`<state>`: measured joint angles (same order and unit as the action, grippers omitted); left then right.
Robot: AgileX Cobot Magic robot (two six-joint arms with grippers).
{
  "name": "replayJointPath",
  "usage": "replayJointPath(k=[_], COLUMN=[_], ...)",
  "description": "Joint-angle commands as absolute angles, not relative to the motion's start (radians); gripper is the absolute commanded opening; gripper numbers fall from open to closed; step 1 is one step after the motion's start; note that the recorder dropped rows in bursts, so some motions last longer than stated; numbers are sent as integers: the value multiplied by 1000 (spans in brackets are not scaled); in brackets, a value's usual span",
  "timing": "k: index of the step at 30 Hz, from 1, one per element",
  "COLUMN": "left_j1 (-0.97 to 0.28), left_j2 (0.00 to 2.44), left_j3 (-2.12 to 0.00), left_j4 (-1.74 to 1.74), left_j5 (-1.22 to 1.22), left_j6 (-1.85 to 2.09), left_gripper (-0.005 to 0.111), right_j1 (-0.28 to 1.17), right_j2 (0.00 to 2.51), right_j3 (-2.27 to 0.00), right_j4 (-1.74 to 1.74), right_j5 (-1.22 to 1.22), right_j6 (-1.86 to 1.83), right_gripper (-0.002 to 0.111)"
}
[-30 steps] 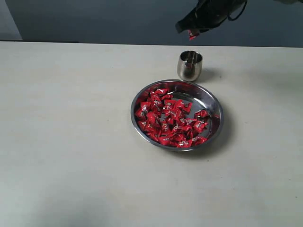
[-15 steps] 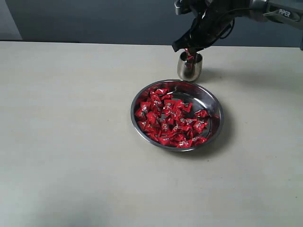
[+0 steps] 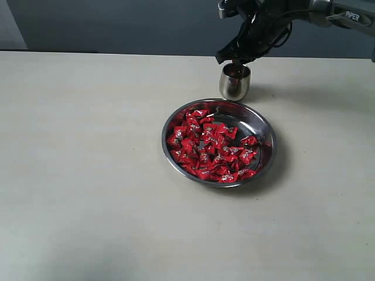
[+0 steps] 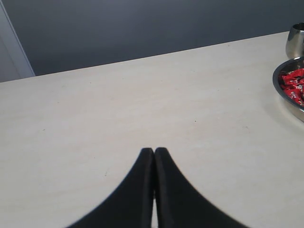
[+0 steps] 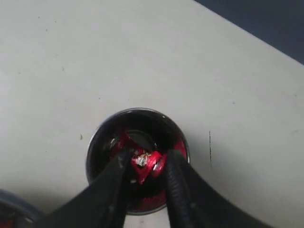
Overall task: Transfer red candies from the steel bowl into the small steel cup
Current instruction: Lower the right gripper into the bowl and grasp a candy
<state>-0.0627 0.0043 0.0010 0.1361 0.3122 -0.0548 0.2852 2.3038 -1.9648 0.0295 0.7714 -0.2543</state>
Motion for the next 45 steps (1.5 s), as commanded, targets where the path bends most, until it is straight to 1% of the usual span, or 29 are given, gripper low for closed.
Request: replayJointPath(k=[1, 5, 9, 12, 15, 20, 22, 25, 32, 45], left_j1=[-73, -73, -73, -73, -73, -73, -73, -73, -73, -73], left_j2=[0, 0, 0, 0, 0, 0, 0, 0, 0, 0], left_j3=[0, 0, 0, 0, 0, 0, 0, 0, 0, 0], left_j4=[136, 136, 136, 136, 136, 136, 136, 136, 136, 136], left_j5=[309, 309, 309, 309, 309, 309, 309, 309, 309, 309], left_j6=[-60, -60, -60, -60, -60, -60, -60, -60, -60, -60], left_gripper=[0, 0, 0, 0, 0, 0, 0, 0, 0, 0], right_j1=[279, 279, 279, 282, 290, 292, 293, 293, 293, 352], right_j2=[2267, 2213, 2190, 2195, 2209, 2272, 2293, 2319, 2367, 2411], right_j3=[-1971, -1971, -1971, -1959, -1927, -1907, -1907, -1907, -1907, -1907], right_j4=[22, 69, 228, 329, 302, 287, 290, 299, 306, 240], right_j5=[807, 976, 1214, 1221, 1221, 1221, 1221, 1221, 1221, 1221], right_j6=[-253, -323, -459, -547, -547, -547, -547, -547, -545, -547], right_gripper=[27, 27, 27, 27, 27, 41, 41, 38, 38, 37])
